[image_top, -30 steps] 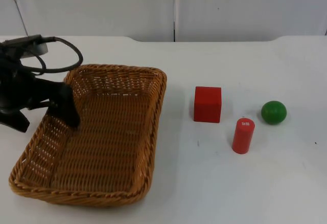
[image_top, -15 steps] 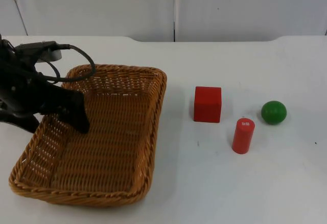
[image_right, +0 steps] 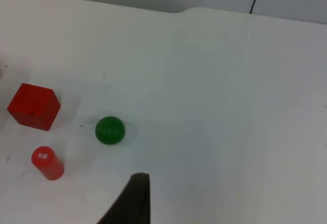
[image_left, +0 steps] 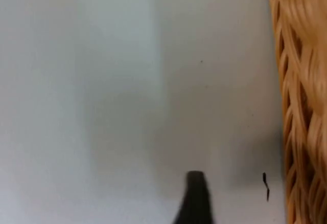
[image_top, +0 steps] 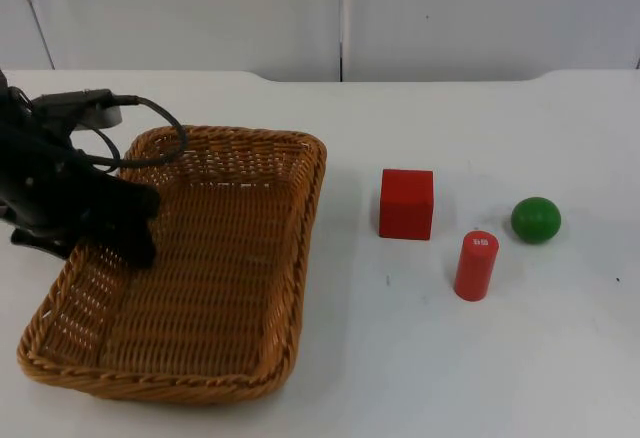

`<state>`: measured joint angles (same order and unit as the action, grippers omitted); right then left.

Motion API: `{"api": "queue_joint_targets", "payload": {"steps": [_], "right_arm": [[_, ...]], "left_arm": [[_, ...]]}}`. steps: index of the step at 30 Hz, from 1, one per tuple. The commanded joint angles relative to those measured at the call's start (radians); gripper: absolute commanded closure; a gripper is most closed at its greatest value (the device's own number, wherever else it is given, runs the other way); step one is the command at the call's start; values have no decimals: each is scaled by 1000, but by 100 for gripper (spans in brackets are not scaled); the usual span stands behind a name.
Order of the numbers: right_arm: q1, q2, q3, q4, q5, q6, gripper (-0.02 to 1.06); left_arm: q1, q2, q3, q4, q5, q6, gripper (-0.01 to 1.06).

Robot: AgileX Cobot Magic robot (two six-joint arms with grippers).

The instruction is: Pick up the basket with the left hand and place the object to the left of the red cylinder into the basket with the right hand.

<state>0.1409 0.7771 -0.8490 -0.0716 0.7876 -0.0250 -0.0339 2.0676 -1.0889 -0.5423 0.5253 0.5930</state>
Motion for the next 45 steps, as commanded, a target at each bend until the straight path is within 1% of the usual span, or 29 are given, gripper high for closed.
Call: {"api": "queue_joint_targets", "payload": {"steps": [1, 3, 4, 7, 8, 14, 16, 18, 19, 24, 25, 29, 32, 35, 38, 45], "right_arm": [[-7, -2, -9, 6, -4, -9, -1], [-7, -2, -9, 6, -4, -9, -1], [-7, -2, -9, 6, -4, -9, -1], [-7, -2, -9, 2, -3, -9, -1], [-7, -2, -9, -4, -3, -11, -1], [-7, -2, -9, -2, -3, -13, -1], [-7, -2, -9, -2, -3, -13, -1], [-7, -2, -9, -2, -3, -13, -1], [-7, -2, -9, -2, -3, -13, -1], [-7, -2, -9, -6, -8, -13, -1], [-7, -2, -9, -6, -8, -13, -1], [-7, -2, -9, -9, -7, -13, -1], [-7, -2, -9, -9, -7, -13, -1], [-7, -2, -9, -9, -5, -13, -1], [-7, -2, -9, -6, -5, -13, -1], [-7, -2, -9, 5, -5, -13, -1]], "left_arm": [[-7, 1, -3, 0, -2, -4, 52], [-7, 1, -3, -3, 5, -19, 68], [-7, 1, -3, -3, 5, -19, 68], [-7, 1, -3, -16, 24, -24, 92], [-7, 1, -3, -31, 44, -26, 105], [-7, -3, -3, -59, 72, -35, 105], [-7, -13, -3, -54, 104, -76, 105], [-7, -34, -3, -54, 135, -85, 105], [-7, -34, -3, -54, 135, -85, 105], [-7, -110, -2, -76, 233, -133, 105], [-7, -110, -2, -76, 233, -133, 105], [-7, -212, -2, -82, 284, -206, 105], [-7, -250, -2, -68, 306, -227, 105], [-7, -325, -2, -46, 363, -263, 105], [-7, -368, 19, -50, 372, -263, 105], [13, -451, 137, -51, 361, -250, 105]]}}
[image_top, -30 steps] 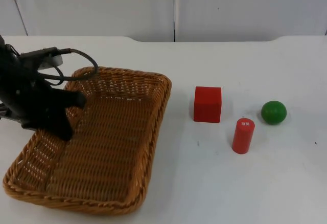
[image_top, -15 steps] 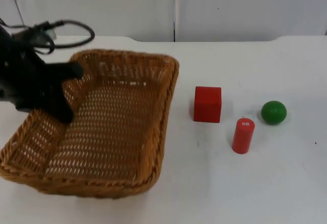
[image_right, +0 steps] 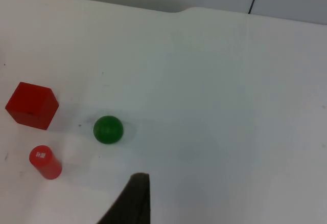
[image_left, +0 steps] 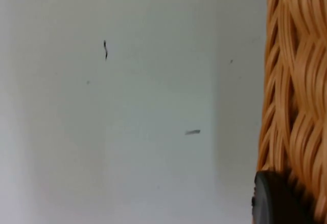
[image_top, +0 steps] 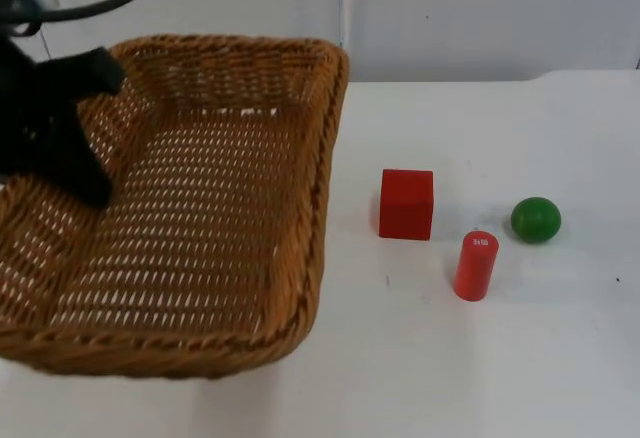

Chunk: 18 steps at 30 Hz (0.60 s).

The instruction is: Pick up the basket with the left hand and place the object to the left of the red cylinder into the basket with the right hand.

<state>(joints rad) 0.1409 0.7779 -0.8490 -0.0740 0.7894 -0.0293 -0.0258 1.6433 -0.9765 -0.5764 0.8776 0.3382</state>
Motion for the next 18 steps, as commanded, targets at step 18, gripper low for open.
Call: {"api": "queue_joint_targets", "payload": {"steps": [18], "right_arm": [[-7, -3, -9, 19, 13, -9, -1]], "left_arm": [[27, -67, 83, -41, -26, 55, 105]]}}
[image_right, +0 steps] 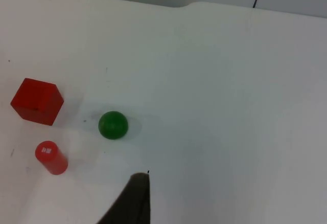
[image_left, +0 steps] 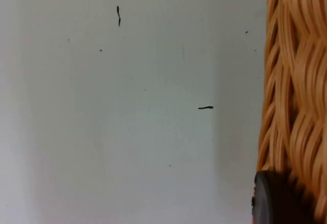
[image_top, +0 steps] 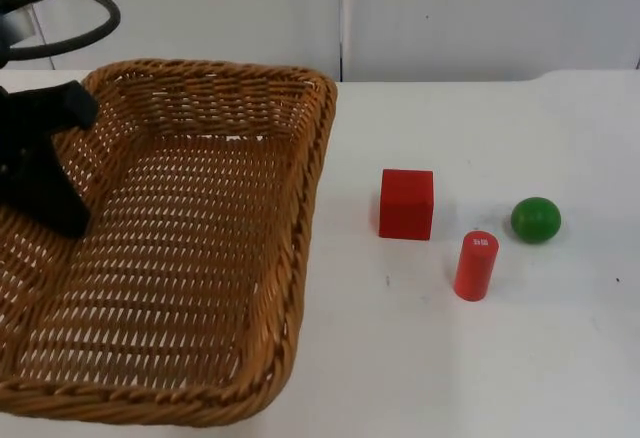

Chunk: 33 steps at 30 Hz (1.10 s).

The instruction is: Pick up the basket with the left hand and place the object to the left of the red cylinder into the basket with the right hand.

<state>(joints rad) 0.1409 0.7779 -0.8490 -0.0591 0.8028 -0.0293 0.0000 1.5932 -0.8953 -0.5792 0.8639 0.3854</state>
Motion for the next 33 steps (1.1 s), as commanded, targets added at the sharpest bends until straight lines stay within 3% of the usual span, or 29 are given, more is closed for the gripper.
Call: {"api": "queue_joint_targets", "payload": {"steps": [1, 18, 22, 33], "right_arm": [[-7, -3, -9, 4, 0, -9, -1], [-7, 48, -46, 14, -32, -9, -1], [-7, 164, -135, 17, 11, -17, -1], [-7, 497, -309, 17, -6, -84, -1]], "left_arm": [[1, -17, 2, -38, -15, 10, 105], [1, -17, 2, -38, -27, 28, 105], [1, -17, 2, -41, -39, 28, 105], [1, -17, 2, -39, -41, 28, 105]]}}
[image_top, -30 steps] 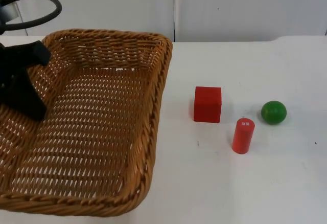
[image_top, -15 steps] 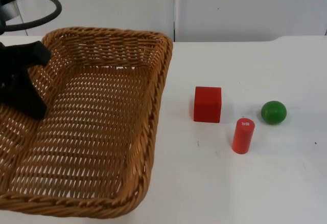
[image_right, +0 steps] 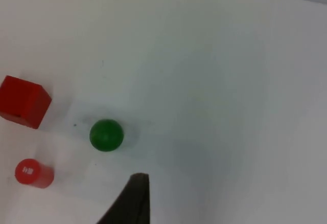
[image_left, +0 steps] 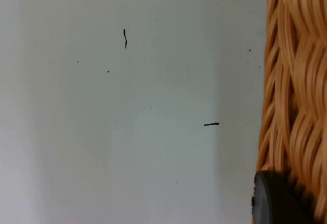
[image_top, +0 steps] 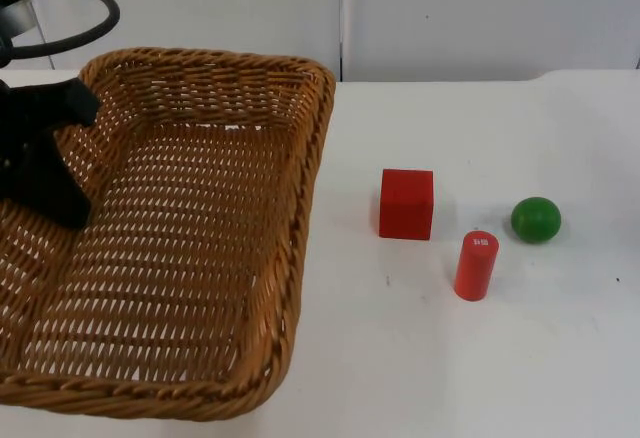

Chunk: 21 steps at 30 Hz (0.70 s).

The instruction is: Pick up the basket with the left hand and place the object to the left of the red cylinder into the basket with the right hand.

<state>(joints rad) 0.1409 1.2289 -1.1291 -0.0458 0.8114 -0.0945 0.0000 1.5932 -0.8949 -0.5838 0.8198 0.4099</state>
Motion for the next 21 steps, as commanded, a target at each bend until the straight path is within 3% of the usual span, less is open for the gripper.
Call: {"api": "queue_joint_targets", "payload": {"steps": [1, 6, 8, 21], "right_arm": [[-7, 46, -29, 3, -14, -19, -1], [-1, 219, -116, 131, -14, -216, -1], [10, 244, -129, 148, -14, -233, -1], [164, 555, -338, 161, -14, -427, -1]], "left_arm": [[1, -17, 1, -35, 3, 3, 105], [1, -17, 1, -35, 3, 3, 105], [1, -17, 1, -37, 3, 3, 105], [1, -17, 1, -39, 3, 3, 105]]}}
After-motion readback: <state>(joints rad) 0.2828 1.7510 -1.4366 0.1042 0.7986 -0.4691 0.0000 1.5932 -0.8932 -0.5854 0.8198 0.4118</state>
